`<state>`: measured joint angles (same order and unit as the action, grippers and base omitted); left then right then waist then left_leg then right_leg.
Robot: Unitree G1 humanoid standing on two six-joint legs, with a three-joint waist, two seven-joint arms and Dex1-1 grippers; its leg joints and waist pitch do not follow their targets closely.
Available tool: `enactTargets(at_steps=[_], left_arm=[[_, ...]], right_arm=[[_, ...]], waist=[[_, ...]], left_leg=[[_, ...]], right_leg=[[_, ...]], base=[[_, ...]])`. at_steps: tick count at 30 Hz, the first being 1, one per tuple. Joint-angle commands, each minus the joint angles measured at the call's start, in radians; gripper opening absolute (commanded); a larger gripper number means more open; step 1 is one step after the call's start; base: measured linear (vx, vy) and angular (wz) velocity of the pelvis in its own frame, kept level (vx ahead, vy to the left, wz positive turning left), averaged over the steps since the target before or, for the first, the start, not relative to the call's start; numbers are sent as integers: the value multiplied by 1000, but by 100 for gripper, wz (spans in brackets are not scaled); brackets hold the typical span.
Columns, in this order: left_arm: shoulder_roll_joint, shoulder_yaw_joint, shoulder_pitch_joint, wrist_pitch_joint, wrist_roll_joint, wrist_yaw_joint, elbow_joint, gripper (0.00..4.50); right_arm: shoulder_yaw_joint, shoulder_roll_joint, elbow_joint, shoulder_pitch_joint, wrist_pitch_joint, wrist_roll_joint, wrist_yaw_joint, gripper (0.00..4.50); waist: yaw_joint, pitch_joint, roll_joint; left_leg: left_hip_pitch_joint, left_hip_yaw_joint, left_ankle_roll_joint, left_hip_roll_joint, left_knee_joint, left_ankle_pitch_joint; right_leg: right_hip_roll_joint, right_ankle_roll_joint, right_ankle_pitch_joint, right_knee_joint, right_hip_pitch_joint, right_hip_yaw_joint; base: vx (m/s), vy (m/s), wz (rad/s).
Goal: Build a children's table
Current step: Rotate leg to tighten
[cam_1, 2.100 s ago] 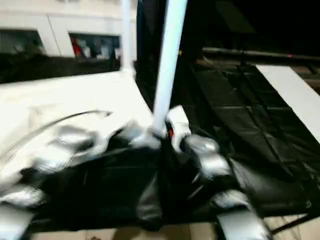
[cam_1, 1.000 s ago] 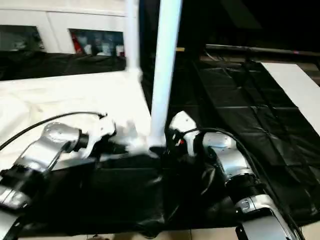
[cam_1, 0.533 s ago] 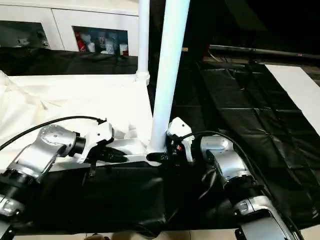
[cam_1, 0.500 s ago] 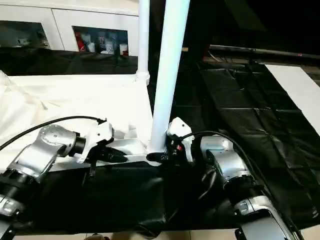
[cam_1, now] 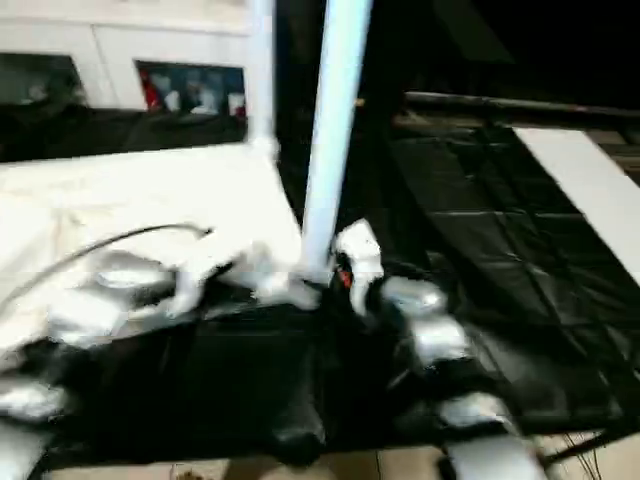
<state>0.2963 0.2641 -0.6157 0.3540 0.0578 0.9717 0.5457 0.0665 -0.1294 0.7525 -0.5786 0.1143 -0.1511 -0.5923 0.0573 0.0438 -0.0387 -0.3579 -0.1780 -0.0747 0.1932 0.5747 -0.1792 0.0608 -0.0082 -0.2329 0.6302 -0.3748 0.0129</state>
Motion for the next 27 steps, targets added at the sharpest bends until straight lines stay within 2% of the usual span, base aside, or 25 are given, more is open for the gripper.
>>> enactTargets(at_steps=[1,2,4,5,7,9,10,12,13,14,15,17,18,19,21,25,27], left_arm=[[-61,18,21,29,-5,-78,80,0],[-80,15,6,28,3,-119,106,0],[-112,4,-17,24,13,-185,146,0],[-128,1,-32,17,22,-215,170,0],[-152,4,-65,-7,45,-258,213,0],[-152,10,-68,-10,54,-254,214,0],[-147,17,-69,-12,62,-243,209,0],[-133,28,-66,-11,68,-223,193,0],[-116,38,-56,-7,69,-195,170,0],[-116,38,-56,-7,69,-195,170,0],[-87,55,-43,-8,70,-149,144,0],[-63,67,-34,-24,71,-109,137,0],[-51,72,-30,-38,69,-85,135,0],[-41,73,-24,-38,65,-64,127,0],[-20,78,-14,-51,62,-26,112,0],[64,102,31,-100,24,150,27,0],[68,104,33,-96,21,160,23,0]], right_arm=[[-26,22,55,-10,42,8,129,265],[-28,39,68,-20,46,17,182,265],[-34,67,87,-36,54,34,262,265],[-39,87,102,-47,48,40,296,265],[-34,133,120,-69,24,46,310,265],[-32,140,119,-73,14,44,294,265],[-34,146,111,-74,-1,33,264,265],[-46,148,85,-71,-15,0,211,265],[-44,137,60,-67,-30,-10,172,321],[-44,137,60,-67,-30,-10,172,335],[-42,113,30,-64,-44,-23,114,337],[-30,82,6,-60,-34,-27,48,356],[-16,61,-11,-55,-28,-22,5,369],[-2,39,-29,-49,-26,-14,-24,369],[22,1,-58,-37,-22,-1,-79,387],[99,-129,-140,19,-61,21,-306,387],[101,-133,-141,20,-63,23,-315,387]], waist=[[1,-40,9],[-1,-37,8],[-1,-37,7],[0,-42,3],[2,-43,4],[6,-44,7],[6,-45,6],[9,-47,10],[9,-48,8],[11,-50,10],[10,-53,14],[8,-55,7],[9,-59,8],[10,-62,2],[10,-59,0],[11,-54,4],[10,-54,6]], left_leg=[[15,13,-38,32,-73,-290],[19,13,-39,32,-73,-314],[23,17,-41,30,-74,-334],[19,17,-37,31,-74,-317],[17,16,-31,31,-75,-296],[16,16,-25,32,-75,-286],[11,16,-19,32,-76,-271],[11,15,-12,32,-75,-261],[9,14,-5,32,-73,-247],[7,15,-2,33,-73,-235],[4,13,6,32,-69,-198],[-4,12,32,30,-66,-151],[-5,13,37,29,-63,-129],[-6,10,57,30,-56,-85],[-10,9,78,27,-55,-61],[-3,8,79,34,-58,-120],[1,7,73,36,-59,-132]], right_leg=[[71,-196,-269,-97,25,-31],[71,-178,-319,-104,17,-33],[73,-152,-391,-111,13,-35],[74,-147,-373,-110,16,-36],[72,-150,-323,-107,14,-35],[72,-155,-284,-104,16,-35],[72,-160,-247,-100,20,-34],[73,-166,-213,-98,22,-34],[72,-169,-190,-96,24,-34],[73,-172,-172,-94,26,-33],[71,-181,-107,-88,29,-33],[68,-198,-17,-80,37,-29],[67,-202,12,-76,40,-29],[66,-215,86,-68,40,-28],[63,-227,137,-65,41,-25],[66,-233,75,-72,37,-27],[65,-238,58,-72,34,-27]], base=[[0,0,0],[0,0,0],[0,0,0],[0,0,0],[0,0,0],[0,0,0],[0,0,0],[0,0,0],[0,0,0],[0,0,0],[0,0,0],[0,0,0],[0,0,0],[0,0,0],[0,0,0],[0,0,0],[0,0,0]])
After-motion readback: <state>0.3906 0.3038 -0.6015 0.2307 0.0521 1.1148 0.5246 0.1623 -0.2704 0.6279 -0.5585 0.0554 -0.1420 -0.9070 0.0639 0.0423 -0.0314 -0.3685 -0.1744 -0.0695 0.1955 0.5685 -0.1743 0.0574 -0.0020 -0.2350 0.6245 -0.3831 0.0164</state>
